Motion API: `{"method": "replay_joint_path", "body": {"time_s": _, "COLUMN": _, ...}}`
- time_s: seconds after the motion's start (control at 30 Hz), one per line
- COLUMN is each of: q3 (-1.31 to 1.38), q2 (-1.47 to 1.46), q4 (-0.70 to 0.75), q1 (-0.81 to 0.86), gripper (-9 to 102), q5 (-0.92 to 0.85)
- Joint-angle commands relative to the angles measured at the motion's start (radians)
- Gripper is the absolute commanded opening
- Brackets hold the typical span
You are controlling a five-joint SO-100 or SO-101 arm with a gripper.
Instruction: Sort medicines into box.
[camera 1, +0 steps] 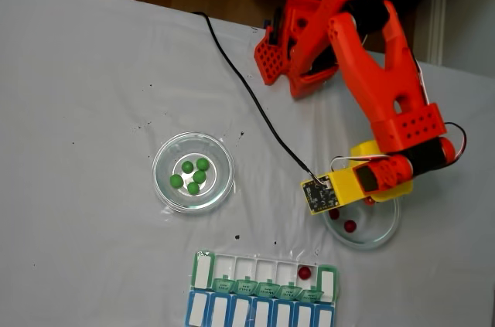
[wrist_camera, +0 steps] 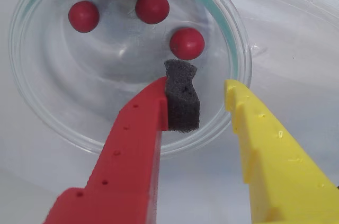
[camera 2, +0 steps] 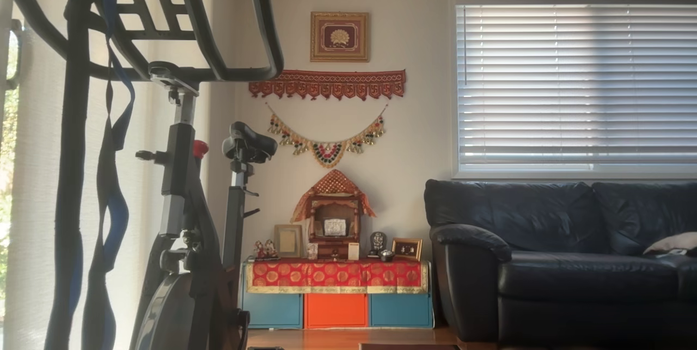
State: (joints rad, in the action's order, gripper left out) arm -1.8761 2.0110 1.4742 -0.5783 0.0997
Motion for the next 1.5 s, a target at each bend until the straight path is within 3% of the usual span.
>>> {"method": "replay_joint_path", "body": {"time_s": 0.0, "q3": 0.008, "q2": 0.009, "q4": -0.011, "q1": -0.008, "gripper": 22, "q5": 0.003}}
{"method": "replay_joint_path", "body": {"time_s": 0.83, "q3": -0.052, "q2": -0.129, "q4": -0.098, "q1": -0.066, "gripper": 24, "q5": -0.052}}
{"method": "replay_joint_path", "body": {"time_s": 1.47, "q3": 0.003, "q2": -0.19, "q4": -0.069, "q1": -0.117, "gripper": 25, "q5": -0.078}}
